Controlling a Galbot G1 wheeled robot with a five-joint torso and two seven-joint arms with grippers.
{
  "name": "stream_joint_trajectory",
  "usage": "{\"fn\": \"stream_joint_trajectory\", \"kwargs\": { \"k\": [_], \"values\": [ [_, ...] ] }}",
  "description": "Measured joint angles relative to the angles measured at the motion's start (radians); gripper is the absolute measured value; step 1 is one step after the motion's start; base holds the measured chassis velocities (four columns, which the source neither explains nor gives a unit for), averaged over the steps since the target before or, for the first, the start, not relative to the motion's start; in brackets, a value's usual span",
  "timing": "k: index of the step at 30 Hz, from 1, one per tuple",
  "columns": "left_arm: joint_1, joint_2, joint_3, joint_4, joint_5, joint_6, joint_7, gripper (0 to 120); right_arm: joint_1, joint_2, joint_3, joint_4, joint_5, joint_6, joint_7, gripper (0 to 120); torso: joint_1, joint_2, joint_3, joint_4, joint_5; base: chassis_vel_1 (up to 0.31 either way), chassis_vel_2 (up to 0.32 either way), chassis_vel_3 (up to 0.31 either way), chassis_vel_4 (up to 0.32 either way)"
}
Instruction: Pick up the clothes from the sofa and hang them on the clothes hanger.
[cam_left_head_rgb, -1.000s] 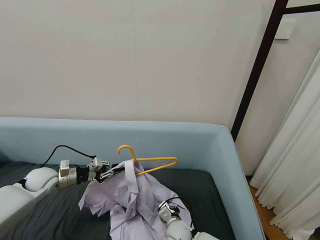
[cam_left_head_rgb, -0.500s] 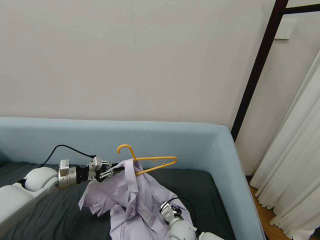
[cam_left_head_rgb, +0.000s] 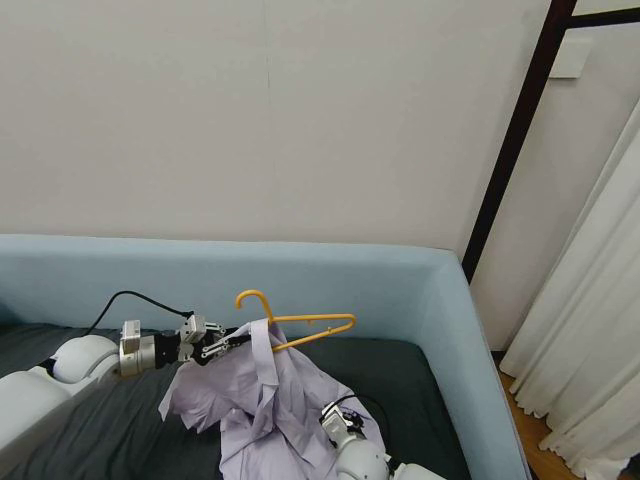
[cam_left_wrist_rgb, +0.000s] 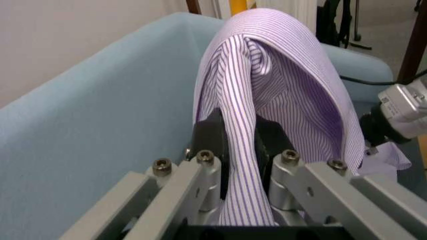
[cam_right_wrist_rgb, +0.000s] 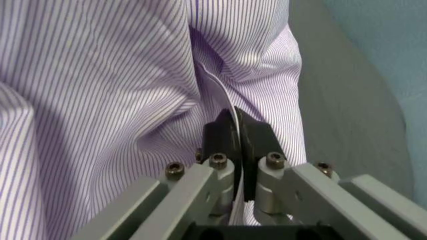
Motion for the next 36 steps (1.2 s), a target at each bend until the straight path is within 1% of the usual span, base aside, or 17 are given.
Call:
{"fn": "stream_joint_trajectory", "kwargs": {
  "k": [4, 7, 9, 12, 13, 14, 18, 19, 23, 33, 36],
  "values": [
    [0.002, 0.001, -0.003, 0.0, 0.0, -0.002, 0.002, 8, -0.001, 0.001, 0.002, -0.002, -0.008, 0.011, -0.001, 0, 0.0, 0.0, 0.0, 0.0, 0.0, 0.0, 0.0, 0.0, 0.0],
    [0.005, 0.003, -0.007, 0.0, 0.0, -0.003, 0.005, 8, -0.015, -0.004, 0.032, -0.003, -0.033, 0.055, -0.004, 0, 0.0, 0.0, 0.0, 0.0, 0.0001, 0.0, 0.0, 0.0, 0.0],
    [0.006, 0.004, -0.009, 0.0, 0.0, -0.003, 0.008, 8, -0.019, -0.008, 0.047, 0.001, -0.033, 0.063, -0.005, 0, 0.0, 0.0, 0.0, 0.0, 0.0, 0.0, 0.0, 0.0, 0.0],
    [0.011, 0.012, -0.02, -0.007, 0.002, -0.009, 0.013, 8, -0.027, -0.047, 0.117, 0.048, -0.026, 0.087, -0.007, 0, 0.0, 0.0, 0.0, 0.0001, 0.0, 0.0, 0.0, 0.0, 0.0],
    [0.011, 0.012, -0.02, -0.007, 0.002, -0.009, 0.013, 8, -0.027, -0.047, 0.117, 0.048, -0.026, 0.087, -0.007, 0, 0.0, 0.0, 0.0, 0.0001, 0.0, 0.0, 0.0, 0.0, 0.0],
    [0.012, 0.015, -0.022, -0.009, 0.003, -0.012, 0.016, 8, -0.027, -0.064, 0.141, 0.066, -0.018, 0.09, -0.008, 0, 0.0, 0.0, 0.0, 0.0, 0.0, 0.0, 0.0, 0.0, 0.0],
    [0.017, 0.029, -0.036, -0.021, 0.018, -0.031, 0.035, 8, -0.017, -0.139, 0.241, 0.14, 0.053, 0.092, -0.008, 0, 0.0, 0.0, 0.0, -0.0001, 0.0002, 0.0, 0.0, 0.0, 0.0],
    [0.017, 0.029, -0.036, -0.021, 0.018, -0.031, 0.035, 8, -0.017, -0.139, 0.241, 0.14, 0.053, 0.092, -0.008, 0, 0.0, 0.0, 0.0, -0.0001, 0.0002, 0.0, 0.0, 0.0, 0.0],
    [0.033, 0.044, -0.057, -0.037, 0.041, -0.052, 0.06, 8, -0.002, -0.201, 0.32, 0.189, 0.12, 0.089, -0.006, 0, 0.0, 0.0, 0.0, -0.0002, 0.0002, 0.0, 0.0, 0.0, 0.0],
    [0.06, 0.075, -0.092, -0.054, 0.072, -0.07, 0.093, 8, 0.008, -0.258, 0.386, 0.257, 0.187, 0.085, 0.006, 0, 0.0, 0.0, 0.0, 0.0, 0.0002, 0.0, 0.0, 0.0, 0.0],
    [0.067, 0.084, -0.094, -0.064, 0.126, -0.093, 0.131, 8, 0.002, -0.289, 0.447, 0.277, 0.227, 0.085, 0.035, 0, 0.0, 0.0, 0.0, 0.0, 0.0001, 0.0, 0.0, 0.0, 0.0]
  ]
}}
